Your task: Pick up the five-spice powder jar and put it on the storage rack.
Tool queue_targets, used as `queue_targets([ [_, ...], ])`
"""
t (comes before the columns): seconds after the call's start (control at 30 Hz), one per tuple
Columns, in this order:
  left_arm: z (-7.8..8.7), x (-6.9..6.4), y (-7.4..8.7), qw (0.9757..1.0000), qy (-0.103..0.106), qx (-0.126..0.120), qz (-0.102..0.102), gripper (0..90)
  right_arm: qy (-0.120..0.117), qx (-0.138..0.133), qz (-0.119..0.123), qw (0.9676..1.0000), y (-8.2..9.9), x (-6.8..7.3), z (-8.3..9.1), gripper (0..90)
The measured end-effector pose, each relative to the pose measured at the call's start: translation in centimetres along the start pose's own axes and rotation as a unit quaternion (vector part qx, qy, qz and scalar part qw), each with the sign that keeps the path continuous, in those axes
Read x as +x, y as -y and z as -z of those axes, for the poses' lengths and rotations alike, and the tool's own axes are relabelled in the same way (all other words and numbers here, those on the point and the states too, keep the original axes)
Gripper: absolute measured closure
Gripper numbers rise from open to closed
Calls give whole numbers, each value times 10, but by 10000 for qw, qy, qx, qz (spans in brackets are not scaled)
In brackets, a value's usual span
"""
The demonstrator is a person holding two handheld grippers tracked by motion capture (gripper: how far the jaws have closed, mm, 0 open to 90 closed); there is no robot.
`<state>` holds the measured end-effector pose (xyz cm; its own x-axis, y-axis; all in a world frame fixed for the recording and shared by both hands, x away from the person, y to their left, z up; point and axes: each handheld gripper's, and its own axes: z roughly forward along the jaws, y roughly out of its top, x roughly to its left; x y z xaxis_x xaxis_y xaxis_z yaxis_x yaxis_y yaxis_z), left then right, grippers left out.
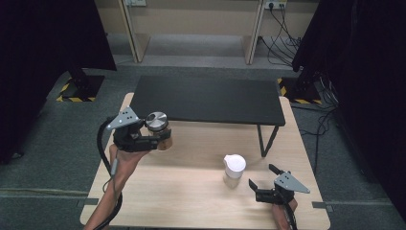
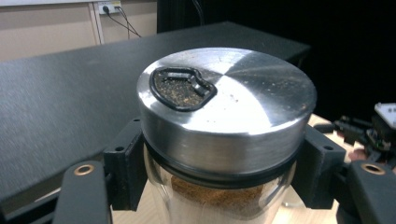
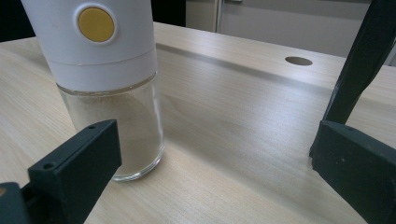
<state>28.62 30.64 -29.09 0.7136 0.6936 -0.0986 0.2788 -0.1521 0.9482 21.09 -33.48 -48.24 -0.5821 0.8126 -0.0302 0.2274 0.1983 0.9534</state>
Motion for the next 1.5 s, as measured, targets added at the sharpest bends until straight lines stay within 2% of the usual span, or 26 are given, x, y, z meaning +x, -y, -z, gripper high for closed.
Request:
queue_targets([
  [0.23,-2,4,-21,9999,-99,-72,-14,312,-12,-20,-37,10000,1,-1,0,14],
  [0.43,-6,5,-37,9995,-299,-35,-37,313,-20,-21,-46,10000,1,-1,0,14],
  [0.67,-20,8,-48,9983,-576,14,11,312,-28,-13,-56,10000,1,-2,0,14],
  [0.7,-25,8,-52,9976,-696,19,4,312,-28,-16,-57,10000,1,-2,0,14],
  [0.73,-25,8,-52,9976,-696,19,4,312,-28,-16,-57,10000,1,-2,0,14],
  [0.83,-30,11,-55,9965,-834,-20,60,312,-32,-16,-45,10000,1,-2,0,14],
  [0.93,-35,10,-60,9948,-1017,9,33,313,-39,-24,-45,10000,1,-3,0,14],
  [1.03,-40,11,-62,9929,-1182,-22,142,312,-44,-35,-87,9999,1,-4,0,14],
  [1.1,-42,13,-63,9922,-1229,-53,200,312,-42,-44,-122,9999,2,-4,0,14],
  [1.23,-53,11,-69,9897,-1421,82,144,312,-57,-43,-124,9999,2,-4,0,14],
  [1.4,-63,15,-70,9878,-1542,58,214,312,-55,-46,-116,9999,2,-4,1,14],
  [1.5,-67,18,-69,9857,-1646,31,364,312,-61,-50,-128,9999,2,-4,0,14],
])
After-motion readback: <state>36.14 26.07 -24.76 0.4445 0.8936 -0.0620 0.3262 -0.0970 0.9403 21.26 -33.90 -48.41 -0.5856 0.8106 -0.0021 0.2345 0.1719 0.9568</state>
